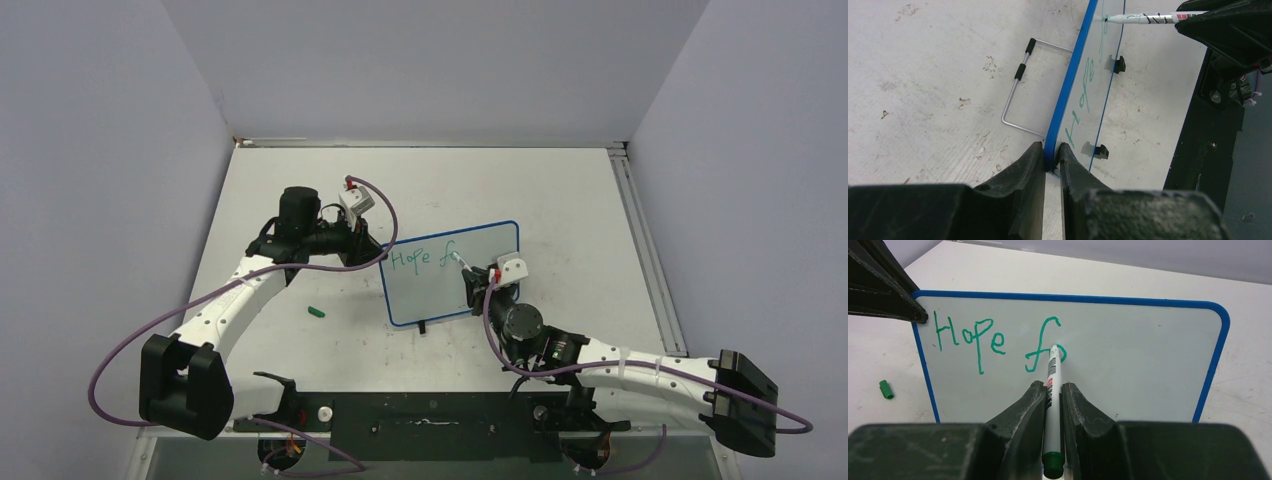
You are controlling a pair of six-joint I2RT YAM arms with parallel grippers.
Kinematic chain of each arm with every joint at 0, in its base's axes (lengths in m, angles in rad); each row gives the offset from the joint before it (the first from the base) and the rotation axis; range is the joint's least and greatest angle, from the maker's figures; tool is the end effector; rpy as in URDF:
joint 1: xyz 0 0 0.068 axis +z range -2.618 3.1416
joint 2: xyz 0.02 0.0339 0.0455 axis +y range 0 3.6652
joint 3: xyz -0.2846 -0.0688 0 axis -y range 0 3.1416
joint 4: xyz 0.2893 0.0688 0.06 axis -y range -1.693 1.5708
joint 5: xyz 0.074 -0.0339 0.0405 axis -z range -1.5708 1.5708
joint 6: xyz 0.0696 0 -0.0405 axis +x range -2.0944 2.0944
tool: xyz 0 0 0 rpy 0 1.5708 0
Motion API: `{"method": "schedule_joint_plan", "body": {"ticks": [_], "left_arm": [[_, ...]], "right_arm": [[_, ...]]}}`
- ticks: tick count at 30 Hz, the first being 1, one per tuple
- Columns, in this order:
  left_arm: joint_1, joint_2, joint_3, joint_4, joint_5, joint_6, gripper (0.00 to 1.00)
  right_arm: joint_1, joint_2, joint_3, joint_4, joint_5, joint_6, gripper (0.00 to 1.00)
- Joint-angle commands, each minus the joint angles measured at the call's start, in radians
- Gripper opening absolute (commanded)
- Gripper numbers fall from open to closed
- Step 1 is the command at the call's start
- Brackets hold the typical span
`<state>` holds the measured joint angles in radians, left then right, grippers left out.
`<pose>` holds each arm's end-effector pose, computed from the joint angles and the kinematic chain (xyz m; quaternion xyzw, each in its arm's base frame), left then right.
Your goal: Write a sentence on the whiteboard
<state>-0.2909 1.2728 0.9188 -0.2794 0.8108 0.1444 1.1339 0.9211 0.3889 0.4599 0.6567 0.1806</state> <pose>0.2987 -0.1421 0.2694 0.3510 0.7620 -0.3813 0.3882 0.1470 0.2143 0.2357 -0.1228 0.7166 0.2069 0.6546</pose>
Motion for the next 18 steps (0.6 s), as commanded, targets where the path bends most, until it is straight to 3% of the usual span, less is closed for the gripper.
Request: {"method": "schedule_joint_plan", "body": {"ticks": [1,7,18], "left_arm": [[-0.002,0.007,0.001,-0.047,-0.03,0.041,0.0],[-0.001,0.009,0.0,-0.047,-0.029,0.041,0.0],[-0.002,0.009,0.001,-0.047,-0.029,0.041,0.0]], "right_arm": [[0.001,-0.023,0.03,0.0,-0.026,0.023,0.05],[0.002,-0.086,0.022,-0.007,0.002,0.015,0.05],[0.001,-0.017,0.033,0.033,0.039,-0.038,0.05]]}}
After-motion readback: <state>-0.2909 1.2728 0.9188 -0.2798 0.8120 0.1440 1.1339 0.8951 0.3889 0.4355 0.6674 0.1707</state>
